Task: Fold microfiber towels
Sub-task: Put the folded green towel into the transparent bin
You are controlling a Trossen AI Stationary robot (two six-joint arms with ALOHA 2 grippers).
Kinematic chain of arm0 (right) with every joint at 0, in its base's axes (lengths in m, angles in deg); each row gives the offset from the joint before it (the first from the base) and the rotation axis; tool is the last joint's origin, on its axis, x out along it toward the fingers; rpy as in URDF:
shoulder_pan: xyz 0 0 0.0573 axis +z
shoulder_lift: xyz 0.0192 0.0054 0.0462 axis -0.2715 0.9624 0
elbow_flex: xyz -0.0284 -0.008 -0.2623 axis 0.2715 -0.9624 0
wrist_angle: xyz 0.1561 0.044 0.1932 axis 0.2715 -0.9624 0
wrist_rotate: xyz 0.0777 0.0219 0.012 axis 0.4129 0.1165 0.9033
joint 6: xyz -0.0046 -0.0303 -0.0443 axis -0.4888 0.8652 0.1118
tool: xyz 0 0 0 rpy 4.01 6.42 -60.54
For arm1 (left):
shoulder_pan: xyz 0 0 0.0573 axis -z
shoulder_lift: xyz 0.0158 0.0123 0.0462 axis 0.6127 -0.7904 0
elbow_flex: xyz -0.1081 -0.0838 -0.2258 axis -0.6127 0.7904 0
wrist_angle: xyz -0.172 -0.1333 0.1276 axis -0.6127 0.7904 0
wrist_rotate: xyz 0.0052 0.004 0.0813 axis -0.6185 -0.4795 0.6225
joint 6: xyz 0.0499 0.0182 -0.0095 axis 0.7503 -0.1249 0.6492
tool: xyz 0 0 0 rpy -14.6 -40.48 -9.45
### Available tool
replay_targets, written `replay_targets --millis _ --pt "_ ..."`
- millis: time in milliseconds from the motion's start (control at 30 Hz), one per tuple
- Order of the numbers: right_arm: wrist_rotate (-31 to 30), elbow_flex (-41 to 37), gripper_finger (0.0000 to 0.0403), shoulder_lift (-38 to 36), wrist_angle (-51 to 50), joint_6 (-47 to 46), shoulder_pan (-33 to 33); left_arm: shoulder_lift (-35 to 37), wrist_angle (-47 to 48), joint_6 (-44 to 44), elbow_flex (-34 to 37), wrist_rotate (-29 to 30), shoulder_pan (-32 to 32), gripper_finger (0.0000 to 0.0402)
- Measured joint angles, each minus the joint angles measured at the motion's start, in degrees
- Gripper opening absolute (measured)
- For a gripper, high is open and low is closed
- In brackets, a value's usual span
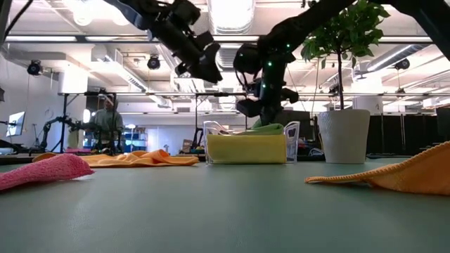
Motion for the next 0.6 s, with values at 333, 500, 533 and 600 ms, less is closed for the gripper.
replay_targets --millis 333,500,533,600 --pt "6.1 9.2 0.0115 -0.1 -7.6 -3.3 -0.6 5.8 3.2 6.9 0.0 0.0 -1.9 0.0135" --pt "7.2 19.6 0.0143 -0.2 -18.3 -4.1 -0.5 8.2 4.8 8.9 0.1 0.1 -3.8 0.0135" --pt "8.3 21.4 0.0144 -0.2 -19.9 -4.3 -0.5 8.7 5.0 8.9 0.1 0.1 -4.3 0.0135" --pt "12.4 24.2 0.0145 -0.4 -21.1 -4.7 -0.5 9.6 6.2 9.0 0.1 0.0 -5.6 0.0135"
